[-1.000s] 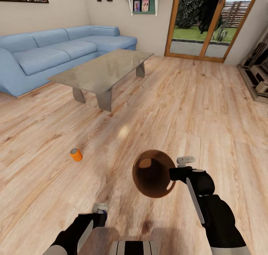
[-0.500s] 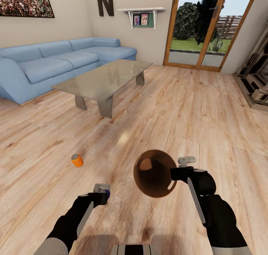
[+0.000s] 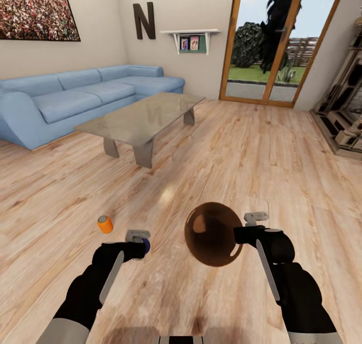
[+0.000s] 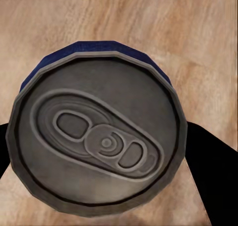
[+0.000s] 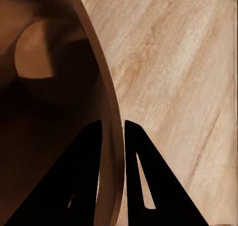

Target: Put the three can of soda from the living room inside the tash can in the kitchen.

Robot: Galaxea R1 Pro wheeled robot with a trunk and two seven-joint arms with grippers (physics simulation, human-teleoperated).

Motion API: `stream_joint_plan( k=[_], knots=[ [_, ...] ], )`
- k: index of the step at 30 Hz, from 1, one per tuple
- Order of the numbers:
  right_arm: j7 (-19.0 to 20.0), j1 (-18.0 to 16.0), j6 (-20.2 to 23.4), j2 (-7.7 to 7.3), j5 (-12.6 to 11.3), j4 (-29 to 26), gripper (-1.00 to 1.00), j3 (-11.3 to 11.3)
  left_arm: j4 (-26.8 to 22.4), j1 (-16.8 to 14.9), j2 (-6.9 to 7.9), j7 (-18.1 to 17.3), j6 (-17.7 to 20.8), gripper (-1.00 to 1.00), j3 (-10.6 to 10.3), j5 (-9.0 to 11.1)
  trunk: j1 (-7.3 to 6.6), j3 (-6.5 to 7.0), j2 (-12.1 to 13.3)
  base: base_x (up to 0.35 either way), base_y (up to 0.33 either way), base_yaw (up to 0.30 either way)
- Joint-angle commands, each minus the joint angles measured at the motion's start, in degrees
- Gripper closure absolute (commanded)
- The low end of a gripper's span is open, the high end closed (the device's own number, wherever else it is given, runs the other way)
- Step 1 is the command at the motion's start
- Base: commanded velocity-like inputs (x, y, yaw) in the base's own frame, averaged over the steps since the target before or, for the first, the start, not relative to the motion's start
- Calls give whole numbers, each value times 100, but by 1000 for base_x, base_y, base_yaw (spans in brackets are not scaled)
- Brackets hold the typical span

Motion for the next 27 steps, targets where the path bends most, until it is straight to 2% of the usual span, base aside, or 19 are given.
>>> stream_joint_plan(
  k=[1, 3, 8, 15, 23, 27],
  knots=[
    [14, -3, 0, -3, -51, 12, 100, -113, -223, 1, -3, -3, 194, 100, -1, -5, -3, 23, 2, 0, 0, 0],
    [7, -6, 0, -6, -47, 26, 100, -280, -577, 6, -6, -3, 518, 100, -2, -5, -8, 67, 4, 0, 0, 0],
    [-67, -9, 0, -8, -44, 66, 100, -436, -1208, 5, -3, -2, 1140, 100, -2, -11, -21, 178, 11, 0, 0, 0],
    [-545, -10, 0, 20, -51, 183, 100, -462, -1415, -1, -21, -2, 1171, 100, -3, 0, -39, 333, 20, 0, 0, 0],
    [-799, -60, 0, 68, -52, 703, 100, -453, -1452, -6, -38, -2, 1171, 100, -3, 359, -59, 510, 31, 0, 0, 0],
    [-831, -75, 0, 75, -52, 857, 100, -451, -1503, -6, -48, -2, 1171, 100, -8, 444, -147, 582, 192, 0, 0, 0]
  ],
)
